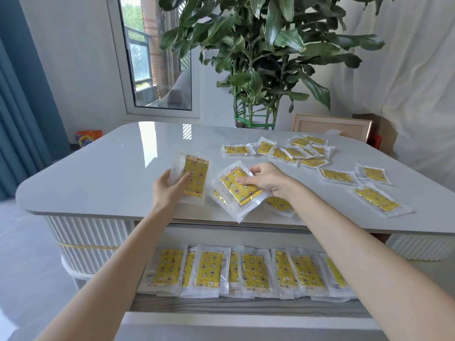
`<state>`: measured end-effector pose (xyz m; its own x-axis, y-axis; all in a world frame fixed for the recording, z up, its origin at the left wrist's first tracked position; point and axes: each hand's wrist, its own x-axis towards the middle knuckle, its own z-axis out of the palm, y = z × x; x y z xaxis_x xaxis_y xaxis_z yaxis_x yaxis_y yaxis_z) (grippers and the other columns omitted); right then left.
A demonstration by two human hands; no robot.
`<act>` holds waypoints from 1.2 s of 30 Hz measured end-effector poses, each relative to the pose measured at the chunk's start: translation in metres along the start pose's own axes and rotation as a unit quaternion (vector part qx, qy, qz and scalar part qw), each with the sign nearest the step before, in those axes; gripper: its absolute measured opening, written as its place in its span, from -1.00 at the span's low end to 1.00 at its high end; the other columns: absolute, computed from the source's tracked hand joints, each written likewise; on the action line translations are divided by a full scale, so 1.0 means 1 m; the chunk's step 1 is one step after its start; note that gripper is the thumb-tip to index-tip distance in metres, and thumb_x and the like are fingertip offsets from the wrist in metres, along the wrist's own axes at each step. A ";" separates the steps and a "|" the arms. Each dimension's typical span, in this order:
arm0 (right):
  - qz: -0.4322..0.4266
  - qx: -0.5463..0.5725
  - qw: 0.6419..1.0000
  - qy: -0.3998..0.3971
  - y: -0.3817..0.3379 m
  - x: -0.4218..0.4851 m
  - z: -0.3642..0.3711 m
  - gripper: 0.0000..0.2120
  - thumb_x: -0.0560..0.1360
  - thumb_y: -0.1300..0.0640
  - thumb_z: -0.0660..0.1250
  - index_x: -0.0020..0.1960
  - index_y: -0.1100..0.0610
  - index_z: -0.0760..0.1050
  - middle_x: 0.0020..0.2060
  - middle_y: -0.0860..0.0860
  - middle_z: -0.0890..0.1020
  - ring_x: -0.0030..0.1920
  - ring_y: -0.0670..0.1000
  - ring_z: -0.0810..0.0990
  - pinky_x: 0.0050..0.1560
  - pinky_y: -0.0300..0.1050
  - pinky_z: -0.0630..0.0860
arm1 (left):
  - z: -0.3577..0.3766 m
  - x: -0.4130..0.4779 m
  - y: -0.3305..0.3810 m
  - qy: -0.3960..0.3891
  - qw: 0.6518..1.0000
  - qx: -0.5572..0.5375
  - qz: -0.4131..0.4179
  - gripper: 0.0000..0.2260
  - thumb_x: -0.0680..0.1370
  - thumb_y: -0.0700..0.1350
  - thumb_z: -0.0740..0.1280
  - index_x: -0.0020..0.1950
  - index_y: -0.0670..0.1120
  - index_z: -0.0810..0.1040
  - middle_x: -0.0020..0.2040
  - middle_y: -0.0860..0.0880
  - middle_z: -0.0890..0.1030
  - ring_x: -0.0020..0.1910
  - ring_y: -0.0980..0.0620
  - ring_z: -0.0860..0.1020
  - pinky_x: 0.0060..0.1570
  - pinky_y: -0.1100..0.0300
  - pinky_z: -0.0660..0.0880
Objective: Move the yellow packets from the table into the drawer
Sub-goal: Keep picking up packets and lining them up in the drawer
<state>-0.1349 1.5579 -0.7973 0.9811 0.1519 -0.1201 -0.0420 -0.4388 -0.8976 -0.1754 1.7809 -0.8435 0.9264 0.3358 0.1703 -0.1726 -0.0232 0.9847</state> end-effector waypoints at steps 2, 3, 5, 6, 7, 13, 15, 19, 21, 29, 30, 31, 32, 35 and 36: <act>-0.009 0.036 0.999 -0.010 -0.003 -0.015 -0.002 -0.66 0.39 0.23 0.51 0.12 0.31 0.58 -0.07 0.13 0.69 -0.22 -0.02 0.67 -0.03 -0.11 0.64 | -0.005 -0.008 0.004 -0.005 1.000 -0.014 -0.012 -0.80 0.50 -0.11 0.41 0.10 -0.09 0.55 -0.12 -0.01 0.65 -0.14 0.00 0.63 -0.05 0.08 0.59; -0.010 0.049 0.999 -0.017 -0.004 -0.024 -0.002 -0.69 0.40 0.24 0.50 0.10 0.30 0.58 -0.12 0.11 0.69 -0.27 -0.05 0.67 -0.10 -0.15 0.64 | -0.008 -0.013 0.008 -0.008 1.000 -0.013 -0.014 -0.80 0.50 -0.09 0.42 0.10 -0.06 0.56 -0.09 -0.01 0.65 -0.10 -0.01 0.64 0.02 0.03 0.58; -0.005 0.075 0.996 -0.040 -0.005 -0.040 -0.002 -0.73 0.41 0.26 0.48 0.09 0.28 0.58 -0.15 0.08 0.68 -0.33 -0.10 0.67 -0.20 -0.21 0.65 | -0.013 -0.024 0.014 -0.020 0.999 -0.016 -0.021 -0.79 0.49 -0.06 0.42 0.11 -0.03 0.56 -0.04 -0.02 0.67 -0.04 -0.03 0.65 0.08 0.00 0.56; 0.002 0.085 0.995 -0.056 -0.004 -0.049 -0.001 -0.74 0.41 0.27 0.47 0.08 0.28 0.57 -0.15 0.07 0.68 -0.33 -0.10 0.67 -0.23 -0.22 0.65 | -0.016 -0.030 0.018 -0.030 0.999 -0.019 -0.025 -0.78 0.49 -0.06 0.42 0.12 -0.02 0.56 -0.02 -0.02 0.67 -0.02 -0.03 0.65 0.10 0.00 0.56; 0.010 0.090 0.993 -0.074 -0.002 -0.056 -0.001 -0.77 0.42 0.28 0.45 0.07 0.27 0.57 -0.17 0.07 0.69 -0.32 -0.10 0.68 -0.25 -0.23 0.64 | -0.020 -0.036 0.022 -0.042 0.999 -0.021 -0.027 -0.78 0.49 -0.06 0.42 0.12 -0.02 0.56 0.00 -0.02 0.68 -0.01 -0.02 0.65 0.11 0.00 0.56; 0.055 0.108 0.975 -0.186 0.024 -0.091 0.010 -0.81 0.48 0.30 0.38 0.09 0.26 0.54 -0.11 0.09 0.67 -0.21 -0.08 0.67 -0.25 -0.26 0.61 | -0.042 -0.071 0.026 -0.147 0.986 0.045 -0.063 -0.64 0.46 -0.10 0.43 0.24 -0.12 0.53 0.06 -0.10 0.67 0.04 -0.10 0.64 0.10 -0.04 0.56; 0.066 0.087 0.972 -0.207 0.035 -0.098 0.015 -0.82 0.49 0.27 0.37 0.09 0.24 0.53 -0.06 0.07 0.66 -0.12 -0.08 0.65 -0.13 -0.30 0.60 | -0.050 -0.084 0.023 -0.192 0.975 0.062 -0.091 -0.67 0.48 -0.14 0.40 0.23 -0.17 0.54 0.06 -0.14 0.67 0.00 -0.11 0.65 0.00 0.05 0.61; 0.120 0.079 0.957 -0.253 0.054 -0.107 0.022 -0.83 0.51 0.24 0.37 0.10 0.22 0.54 -0.06 0.07 0.68 -0.14 -0.06 0.68 -0.19 -0.25 0.61 | -0.067 -0.100 0.014 -0.279 0.942 0.106 -0.156 -0.78 0.53 -0.22 0.34 0.16 -0.22 0.56 0.05 -0.19 0.67 -0.06 -0.11 0.66 -0.12 0.14 0.64; 0.144 0.084 0.951 -0.259 0.062 -0.108 0.026 -0.82 0.51 0.25 0.37 0.10 0.25 0.54 -0.10 0.09 0.68 -0.21 -0.05 0.69 -0.25 -0.21 0.63 | -0.074 -0.103 0.006 -0.304 0.925 0.128 -0.189 -0.80 0.55 -0.25 0.32 0.16 -0.24 0.56 0.05 -0.21 0.66 -0.10 -0.08 0.67 -0.15 0.15 0.64; 0.214 0.072 0.959 -0.170 0.088 -0.088 0.044 -0.90 0.48 0.29 0.39 -0.02 0.31 0.55 -0.14 0.17 0.67 -0.28 0.02 0.68 -0.18 -0.11 0.63 | -0.070 -0.083 -0.030 -0.274 0.890 0.193 -0.308 -0.82 0.52 -0.32 0.34 0.10 -0.18 0.49 0.00 -0.17 0.65 -0.08 -0.08 0.66 0.02 0.02 0.58; 0.222 0.070 0.959 -0.160 0.090 -0.085 0.046 -0.90 0.49 0.30 0.38 -0.03 0.32 0.53 -0.19 0.17 0.67 -0.33 0.03 0.69 -0.25 -0.12 0.64 | -0.069 -0.077 -0.034 -0.270 0.885 0.218 -0.311 -0.79 0.51 -0.33 0.35 0.12 -0.18 0.48 0.05 -0.19 0.63 0.00 -0.12 0.64 0.09 -0.03 0.56; 0.227 0.065 0.960 -0.153 0.091 -0.082 0.048 -0.90 0.49 0.30 0.38 -0.04 0.32 0.52 -0.22 0.16 0.67 -0.36 0.03 0.69 -0.30 -0.12 0.64 | -0.066 -0.071 -0.039 -0.270 0.878 0.241 -0.315 -0.76 0.51 -0.34 0.35 0.15 -0.20 0.48 0.10 -0.21 0.61 0.04 -0.15 0.62 0.11 -0.05 0.55; 0.228 0.059 0.961 -0.146 0.093 -0.079 0.051 -0.89 0.49 0.30 0.38 -0.04 0.33 0.50 -0.24 0.16 0.67 -0.38 0.03 0.68 -0.32 -0.12 0.63 | -0.064 -0.065 -0.042 -0.268 0.872 0.259 -0.318 -0.75 0.50 -0.35 0.35 0.16 -0.24 0.47 0.10 -0.23 0.60 0.01 -0.16 0.61 0.04 -0.01 0.58; 0.221 0.051 0.966 -0.122 0.095 -0.069 0.059 -0.87 0.47 0.30 0.40 -0.06 0.33 0.48 -0.22 0.18 0.66 -0.35 0.04 0.68 -0.23 -0.09 0.63 | -0.057 -0.047 -0.051 -0.257 0.863 0.279 -0.333 -0.82 0.49 -0.40 0.33 0.08 -0.29 0.47 -0.01 -0.21 0.57 -0.21 -0.08 0.57 -0.28 0.17 0.58; 0.218 0.045 0.968 -0.117 0.096 -0.065 0.062 -0.86 0.47 0.30 0.40 -0.06 0.33 0.48 -0.18 0.18 0.66 -0.30 0.05 0.67 -0.15 -0.07 0.62 | -0.054 -0.043 -0.054 -0.254 0.860 0.287 -0.338 -0.86 0.49 -0.41 0.33 0.02 -0.28 0.46 -0.01 -0.21 0.56 -0.21 -0.07 0.56 -0.30 0.19 0.57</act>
<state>-0.2148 1.5608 -0.9021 0.7974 0.1709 -0.5787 -0.4685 -0.4291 -0.7723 -0.2237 1.8190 -0.9059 0.8020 0.0044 -0.5974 0.5212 -0.4937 0.6961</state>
